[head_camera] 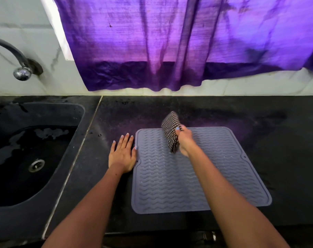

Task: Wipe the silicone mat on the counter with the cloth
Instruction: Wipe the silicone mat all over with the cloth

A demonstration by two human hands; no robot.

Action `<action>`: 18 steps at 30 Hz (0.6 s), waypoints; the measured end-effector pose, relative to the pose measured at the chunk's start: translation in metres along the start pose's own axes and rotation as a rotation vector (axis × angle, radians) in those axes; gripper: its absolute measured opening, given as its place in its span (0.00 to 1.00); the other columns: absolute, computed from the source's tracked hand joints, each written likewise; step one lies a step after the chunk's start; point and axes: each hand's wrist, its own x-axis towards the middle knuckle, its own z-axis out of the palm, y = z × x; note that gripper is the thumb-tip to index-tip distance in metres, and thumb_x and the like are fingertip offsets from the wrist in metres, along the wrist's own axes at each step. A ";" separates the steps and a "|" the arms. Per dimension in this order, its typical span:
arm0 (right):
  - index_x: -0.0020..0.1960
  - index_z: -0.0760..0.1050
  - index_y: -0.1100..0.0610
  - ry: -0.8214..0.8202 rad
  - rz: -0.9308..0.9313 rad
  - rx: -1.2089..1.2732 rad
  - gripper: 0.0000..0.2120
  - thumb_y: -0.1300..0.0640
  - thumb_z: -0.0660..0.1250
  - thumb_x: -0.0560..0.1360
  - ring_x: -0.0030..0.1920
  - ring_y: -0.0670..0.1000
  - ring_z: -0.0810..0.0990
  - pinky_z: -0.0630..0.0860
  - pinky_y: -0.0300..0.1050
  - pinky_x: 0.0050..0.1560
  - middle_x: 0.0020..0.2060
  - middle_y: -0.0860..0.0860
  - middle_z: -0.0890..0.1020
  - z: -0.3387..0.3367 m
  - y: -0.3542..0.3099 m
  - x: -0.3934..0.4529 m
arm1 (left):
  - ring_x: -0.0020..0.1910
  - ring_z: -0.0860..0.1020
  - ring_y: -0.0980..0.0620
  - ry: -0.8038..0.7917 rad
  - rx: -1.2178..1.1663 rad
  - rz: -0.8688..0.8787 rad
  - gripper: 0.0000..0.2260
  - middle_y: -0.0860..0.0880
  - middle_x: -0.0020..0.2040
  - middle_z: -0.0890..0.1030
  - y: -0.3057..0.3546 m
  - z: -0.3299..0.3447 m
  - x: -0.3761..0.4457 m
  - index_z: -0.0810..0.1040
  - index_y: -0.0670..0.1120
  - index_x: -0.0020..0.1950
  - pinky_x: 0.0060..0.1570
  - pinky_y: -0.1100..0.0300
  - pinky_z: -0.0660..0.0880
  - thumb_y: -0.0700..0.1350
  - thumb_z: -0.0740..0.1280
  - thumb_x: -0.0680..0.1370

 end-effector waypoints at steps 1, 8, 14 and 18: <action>0.69 0.67 0.59 0.066 -0.077 -0.104 0.18 0.65 0.56 0.79 0.56 0.53 0.75 0.71 0.44 0.56 0.64 0.59 0.75 -0.006 -0.006 0.000 | 0.76 0.43 0.54 0.010 -0.008 0.004 0.28 0.52 0.78 0.47 0.000 0.000 0.000 0.49 0.49 0.77 0.73 0.52 0.40 0.57 0.38 0.78; 0.76 0.53 0.56 -0.191 -0.464 -1.293 0.31 0.63 0.59 0.75 0.73 0.58 0.60 0.58 0.51 0.73 0.74 0.58 0.59 -0.010 0.015 -0.014 | 0.76 0.48 0.54 0.078 -0.072 0.004 0.38 0.51 0.77 0.53 0.003 -0.001 -0.003 0.55 0.48 0.76 0.74 0.51 0.42 0.61 0.33 0.70; 0.76 0.47 0.57 -0.173 -0.484 -1.451 0.33 0.60 0.59 0.76 0.76 0.55 0.52 0.49 0.48 0.76 0.76 0.57 0.52 -0.010 0.050 -0.015 | 0.76 0.49 0.53 0.093 -0.086 -0.008 0.37 0.51 0.77 0.54 0.004 0.000 -0.003 0.57 0.48 0.76 0.74 0.51 0.43 0.61 0.34 0.71; 0.76 0.52 0.57 -0.168 -0.527 -1.325 0.30 0.63 0.59 0.76 0.75 0.54 0.56 0.51 0.46 0.75 0.75 0.56 0.57 -0.013 0.044 -0.017 | 0.76 0.50 0.53 0.104 -0.096 -0.011 0.37 0.51 0.77 0.55 0.004 0.000 -0.004 0.58 0.48 0.75 0.74 0.51 0.43 0.61 0.35 0.71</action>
